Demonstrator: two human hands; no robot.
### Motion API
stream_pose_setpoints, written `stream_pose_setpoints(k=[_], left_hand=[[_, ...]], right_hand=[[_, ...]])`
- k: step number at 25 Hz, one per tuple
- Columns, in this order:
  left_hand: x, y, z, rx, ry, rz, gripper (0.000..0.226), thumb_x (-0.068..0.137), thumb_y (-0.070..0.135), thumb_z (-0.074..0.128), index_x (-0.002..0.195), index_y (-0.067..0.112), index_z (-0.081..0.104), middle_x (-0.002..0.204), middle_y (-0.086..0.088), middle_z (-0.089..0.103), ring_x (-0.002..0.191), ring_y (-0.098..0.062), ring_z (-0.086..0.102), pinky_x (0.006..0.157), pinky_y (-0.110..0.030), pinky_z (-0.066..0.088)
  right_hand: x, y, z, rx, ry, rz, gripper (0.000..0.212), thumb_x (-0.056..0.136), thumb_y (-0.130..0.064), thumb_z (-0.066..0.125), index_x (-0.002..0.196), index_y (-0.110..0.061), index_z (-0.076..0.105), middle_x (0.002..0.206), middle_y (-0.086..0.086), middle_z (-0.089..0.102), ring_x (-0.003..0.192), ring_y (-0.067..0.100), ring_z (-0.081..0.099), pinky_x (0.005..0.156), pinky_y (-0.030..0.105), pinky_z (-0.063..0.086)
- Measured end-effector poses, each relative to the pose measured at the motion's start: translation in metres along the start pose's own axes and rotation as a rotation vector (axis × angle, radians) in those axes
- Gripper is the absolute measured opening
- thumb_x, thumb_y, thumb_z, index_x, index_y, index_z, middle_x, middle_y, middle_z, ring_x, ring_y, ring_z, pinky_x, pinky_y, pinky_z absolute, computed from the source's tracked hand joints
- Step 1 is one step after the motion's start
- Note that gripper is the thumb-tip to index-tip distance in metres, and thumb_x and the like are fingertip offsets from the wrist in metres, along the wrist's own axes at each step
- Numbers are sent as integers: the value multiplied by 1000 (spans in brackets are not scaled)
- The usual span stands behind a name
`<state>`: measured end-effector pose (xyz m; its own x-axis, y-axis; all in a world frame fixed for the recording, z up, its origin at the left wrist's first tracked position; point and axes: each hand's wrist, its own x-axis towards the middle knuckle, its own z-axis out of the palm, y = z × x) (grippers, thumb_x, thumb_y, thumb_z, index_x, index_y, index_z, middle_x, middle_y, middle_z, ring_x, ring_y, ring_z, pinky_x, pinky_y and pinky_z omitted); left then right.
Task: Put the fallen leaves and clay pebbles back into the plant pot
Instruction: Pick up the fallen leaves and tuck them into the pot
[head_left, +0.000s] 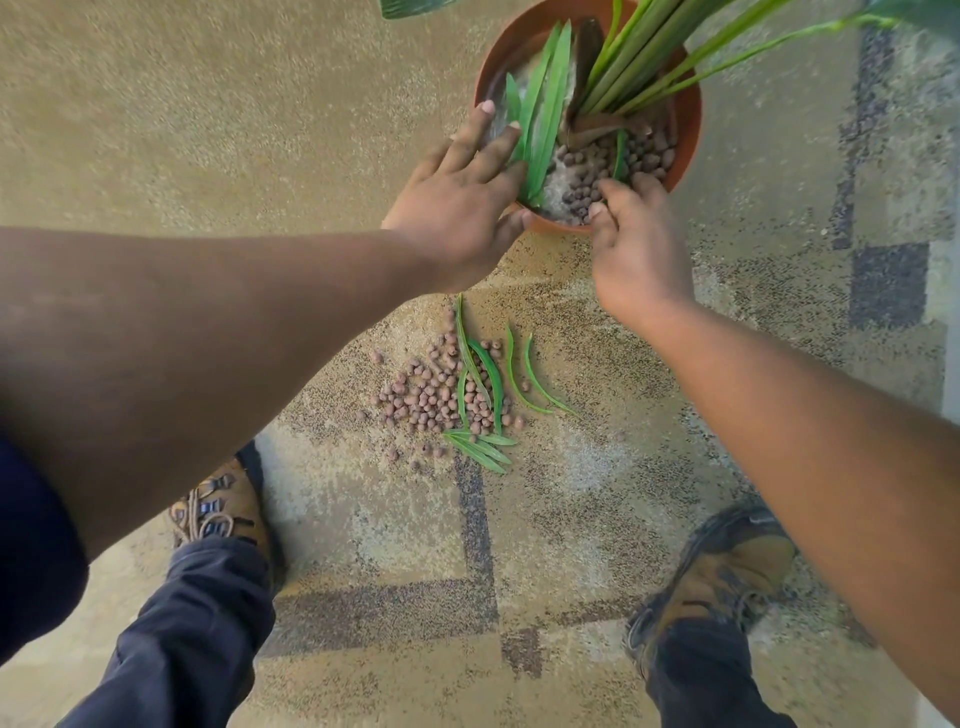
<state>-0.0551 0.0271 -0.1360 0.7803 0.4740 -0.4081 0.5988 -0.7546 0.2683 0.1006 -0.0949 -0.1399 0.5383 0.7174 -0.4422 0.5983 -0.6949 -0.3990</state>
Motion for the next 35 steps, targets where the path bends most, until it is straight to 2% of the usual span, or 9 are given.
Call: stream_pose_setpoints(k=[3, 8, 10, 13, 16, 21, 28, 31, 35], left_hand=[[1, -2, -2, 2, -48, -4, 67, 106, 48, 35, 160, 13, 19, 171, -8, -2, 155, -30, -18, 124, -55, 9], [-13, 4, 6, 27, -42, 84, 91, 98, 33, 56, 162, 21, -8, 170, -8, -15, 155, -32, -18, 124, -52, 9], [-35, 4, 24, -24, 39, 116, 91, 93, 24, 58, 161, 24, -3, 170, -10, -13, 156, -34, -13, 125, -55, 12], [-72, 9, 61, -155, -67, -40, 70, 90, 23, 60, 151, 27, 26, 167, -10, 7, 152, -40, 16, 121, -61, 27], [-95, 19, 98, -328, -435, -227, 61, 94, 39, 63, 149, 28, 39, 162, -6, 20, 141, -38, 42, 115, -60, 38], [-97, 23, 124, -484, -587, -388, 86, 92, 54, 61, 160, 35, 11, 162, -10, 16, 147, -47, 25, 114, -69, 30], [-89, 24, 105, -504, -418, -370, 67, 99, 41, 61, 155, 13, 36, 154, -13, 40, 135, -33, 50, 111, -43, 46], [-92, 18, 90, -623, -223, -459, 30, 103, 24, 58, 130, 13, 63, 124, -4, 67, 99, -16, 68, 71, -9, 51], [-90, 13, 61, -826, -51, -639, 11, 97, 3, 63, 94, 12, 69, 90, -3, 70, 62, -8, 63, 45, -9, 47]], right_hand=[[-3, -4, -4, 10, -16, 1, 44, 111, -29, 42, 155, -27, 44, 172, 6, 20, 154, 35, 29, 123, 47, 33], [-40, -4, 5, -11, 98, -54, 63, 105, -27, 55, 161, -31, 26, 174, 5, -8, 134, 31, 54, 78, 35, 64], [-61, 7, 29, -12, 122, -92, 53, 99, -23, 64, 147, -22, 42, 168, 13, 16, 144, 34, 43, 102, 43, 57], [-88, 29, 64, 6, -211, -29, 36, 98, -20, 63, 133, -19, 58, 144, 3, 53, 134, 28, 53, 113, 49, 48], [-104, 48, 86, -86, -653, 78, 55, 99, -25, 64, 151, -26, 47, 162, 7, 36, 143, 37, 45, 116, 58, 43], [-109, 57, 93, -249, -765, 23, 72, 100, -24, 63, 162, -22, 28, 170, 5, 15, 154, 36, 22, 125, 59, 26], [-105, 57, 89, -354, -648, -124, 61, 98, -2, 60, 155, -14, 42, 152, 8, 42, 136, 28, 48, 118, 45, 44], [-108, 57, 84, -321, -508, -173, 34, 99, -1, 57, 130, -13, 66, 140, 8, 58, 123, 26, 62, 108, 39, 54], [-110, 45, 68, 52, -260, -110, 22, 99, -3, 58, 114, -12, 73, 120, 3, 68, 95, 16, 65, 91, 34, 61]])
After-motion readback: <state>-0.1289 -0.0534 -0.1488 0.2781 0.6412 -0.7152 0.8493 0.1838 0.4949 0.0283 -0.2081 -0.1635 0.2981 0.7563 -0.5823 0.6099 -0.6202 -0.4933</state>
